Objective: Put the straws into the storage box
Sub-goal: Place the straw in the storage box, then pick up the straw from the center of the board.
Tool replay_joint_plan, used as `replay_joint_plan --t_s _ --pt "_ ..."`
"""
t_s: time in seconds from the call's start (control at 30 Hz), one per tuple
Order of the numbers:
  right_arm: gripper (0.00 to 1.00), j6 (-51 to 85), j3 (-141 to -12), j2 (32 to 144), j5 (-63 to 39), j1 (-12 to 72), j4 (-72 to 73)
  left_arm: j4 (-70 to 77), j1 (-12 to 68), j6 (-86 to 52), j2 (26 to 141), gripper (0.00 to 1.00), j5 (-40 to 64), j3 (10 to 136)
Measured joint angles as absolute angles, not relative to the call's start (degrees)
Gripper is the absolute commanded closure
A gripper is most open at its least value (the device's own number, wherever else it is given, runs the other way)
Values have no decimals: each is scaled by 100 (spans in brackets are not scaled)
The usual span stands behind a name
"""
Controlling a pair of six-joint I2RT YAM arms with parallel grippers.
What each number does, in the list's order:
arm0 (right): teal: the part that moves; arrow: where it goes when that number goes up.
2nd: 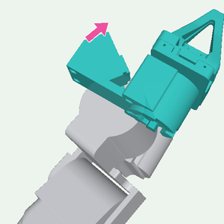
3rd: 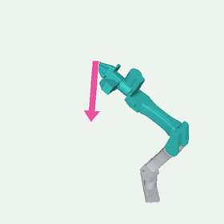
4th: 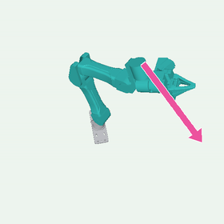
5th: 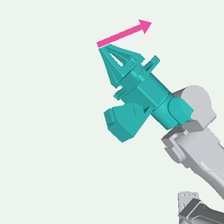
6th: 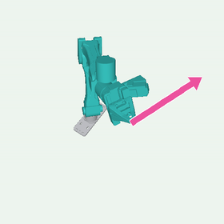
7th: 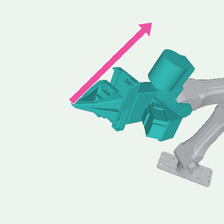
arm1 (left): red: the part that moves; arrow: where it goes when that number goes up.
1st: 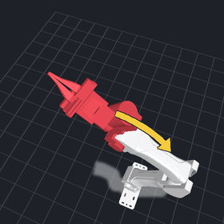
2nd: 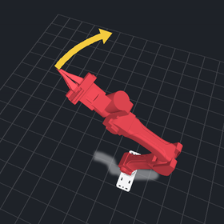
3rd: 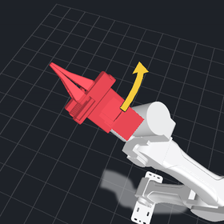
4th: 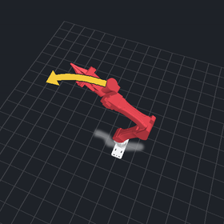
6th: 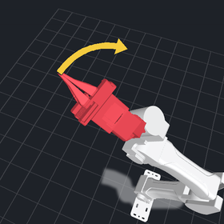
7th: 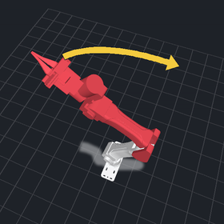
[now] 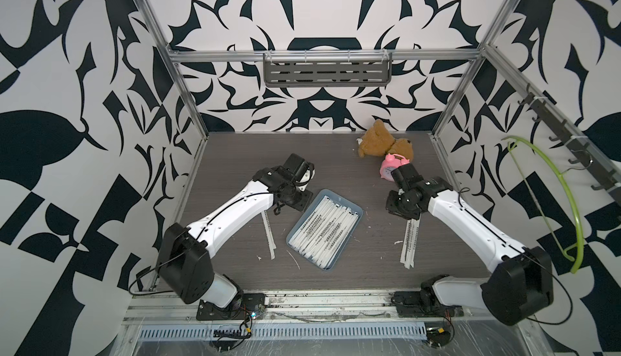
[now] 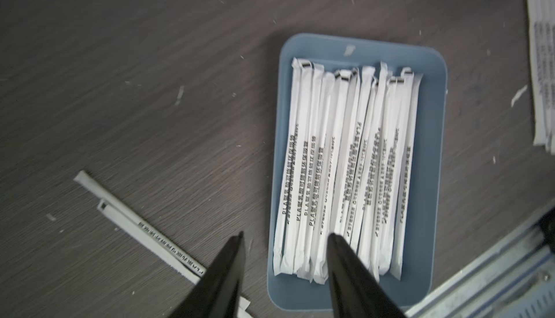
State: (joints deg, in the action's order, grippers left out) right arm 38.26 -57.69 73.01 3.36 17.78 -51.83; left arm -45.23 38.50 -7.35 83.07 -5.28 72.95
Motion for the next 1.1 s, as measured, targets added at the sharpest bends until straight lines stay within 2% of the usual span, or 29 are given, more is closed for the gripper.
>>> replay_joint_plan --t_s 0.13,0.2,0.23,0.37,0.5,0.83,1.1 --pt "63 3461 -5433 6869 215 1614 -5111 -4139 3745 -854 7747 10 -1334 7026" --pt "64 3341 -5382 6753 196 1487 -5127 -3841 3627 -913 7411 1 -1588 6711" --pt "65 3295 -5389 6757 189 1358 -5146 -3699 3557 -963 7227 1 -1671 6523" --pt "68 3236 -5380 6914 84 596 -5236 -3319 3227 -1166 6709 1 -1658 5970" --pt "77 3197 -5227 6991 -30 60 -5260 -3096 2886 -1404 6729 7 -1245 5791" --pt "76 3118 -5238 8082 -71 51 -5159 -2700 2766 -1833 6855 9 -744 5199" --pt "74 3120 -5221 8567 -69 169 -4842 -2659 2674 -1861 6895 9 -609 5181"
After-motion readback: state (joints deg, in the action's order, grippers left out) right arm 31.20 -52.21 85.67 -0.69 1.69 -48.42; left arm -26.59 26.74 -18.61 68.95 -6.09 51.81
